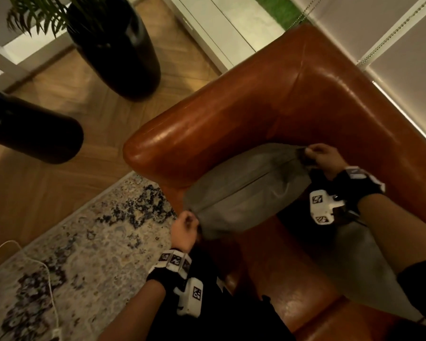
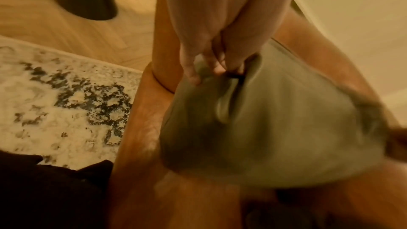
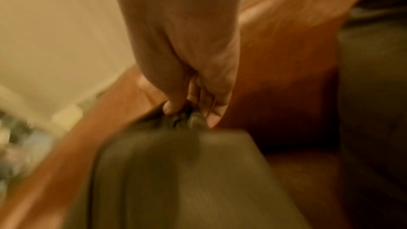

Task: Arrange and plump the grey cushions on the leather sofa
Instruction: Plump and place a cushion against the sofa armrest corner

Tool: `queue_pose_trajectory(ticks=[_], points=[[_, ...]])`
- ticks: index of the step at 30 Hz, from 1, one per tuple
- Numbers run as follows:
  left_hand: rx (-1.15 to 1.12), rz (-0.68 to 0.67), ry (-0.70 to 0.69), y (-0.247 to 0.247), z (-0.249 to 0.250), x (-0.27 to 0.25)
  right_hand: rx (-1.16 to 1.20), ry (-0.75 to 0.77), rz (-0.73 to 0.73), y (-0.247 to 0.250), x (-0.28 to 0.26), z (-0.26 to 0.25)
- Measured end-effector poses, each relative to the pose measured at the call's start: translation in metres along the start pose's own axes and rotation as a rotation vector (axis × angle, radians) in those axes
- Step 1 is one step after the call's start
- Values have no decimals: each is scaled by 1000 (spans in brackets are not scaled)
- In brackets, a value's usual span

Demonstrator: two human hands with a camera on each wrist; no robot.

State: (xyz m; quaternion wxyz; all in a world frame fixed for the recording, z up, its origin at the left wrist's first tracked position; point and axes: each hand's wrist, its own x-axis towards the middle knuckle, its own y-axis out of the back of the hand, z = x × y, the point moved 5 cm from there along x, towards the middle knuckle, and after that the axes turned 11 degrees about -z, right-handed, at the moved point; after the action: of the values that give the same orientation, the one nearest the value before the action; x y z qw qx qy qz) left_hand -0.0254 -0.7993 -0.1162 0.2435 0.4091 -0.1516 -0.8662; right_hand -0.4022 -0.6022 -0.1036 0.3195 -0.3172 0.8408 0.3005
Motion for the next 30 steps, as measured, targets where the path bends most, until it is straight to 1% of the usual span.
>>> queue_pose_trajectory(ticks=[1, 2, 3, 6, 8, 10, 11, 12, 13, 14, 15, 16, 17, 19, 21, 22, 23, 24, 25, 26, 28, 29, 30], points=[[-113, 71, 27, 16, -5, 0, 52, 15, 29, 12, -2, -4], [-230, 112, 58, 31, -13, 3, 96, 24, 50, 22, -3, -7], [-328, 101, 86, 42, -19, 6, 150, 22, 59, 28, -8, -11], [-563, -68, 166, 48, -14, 15, 356, -25, 37, 24, -20, -16], [-618, -108, 214, 41, -11, 27, 424, -108, 29, 17, -22, -10], [-532, -126, 255, 35, -6, 38, 390, -213, 94, 16, -28, 0], [-419, -177, 244, 29, -2, 45, 313, -277, 131, 16, -32, 6], [-253, -249, 213, 22, 6, 49, 216, -338, 178, 19, -37, 12], [-89, -290, 190, 14, 12, 52, 136, -375, 210, 21, -44, 14], [49, -277, 198, 10, 17, 49, 98, -378, 229, 22, -48, 16], [122, -240, 219, 6, 18, 49, 103, -362, 235, 20, -51, 18], [122, -208, 251, 6, 16, 46, 140, -335, 236, 19, -51, 20], [51, -187, 276, 5, 9, 45, 217, -295, 234, 18, -53, 21], [-344, -205, 271, 5, 0, 37, 428, -208, 191, 17, -58, 19], [-757, -243, 228, 11, 2, 30, 576, -158, 46, 17, -64, 11], [-864, -269, 217, 18, 11, 24, 643, -132, -39, 15, -68, 6], [-888, -281, 213, 25, 10, 28, 683, -111, -108, 13, -74, -3], [-855, -278, 218, 33, 13, 28, 720, -87, -171, 10, -79, -14], [-804, -244, 223, 43, 12, 33, 732, -68, -204, 7, -86, -26], [-651, -195, 245, 56, 10, 37, 748, -38, -230, 3, -94, -40], [-252, -92, 252, 77, 2, 45, 694, 32, -258, -10, -113, -67], [-131, -64, 216, 83, 2, 47, 620, 73, -263, -19, -125, -78], [-105, -47, 176, 86, 10, 42, 543, 116, -268, -33, -138, -89]])
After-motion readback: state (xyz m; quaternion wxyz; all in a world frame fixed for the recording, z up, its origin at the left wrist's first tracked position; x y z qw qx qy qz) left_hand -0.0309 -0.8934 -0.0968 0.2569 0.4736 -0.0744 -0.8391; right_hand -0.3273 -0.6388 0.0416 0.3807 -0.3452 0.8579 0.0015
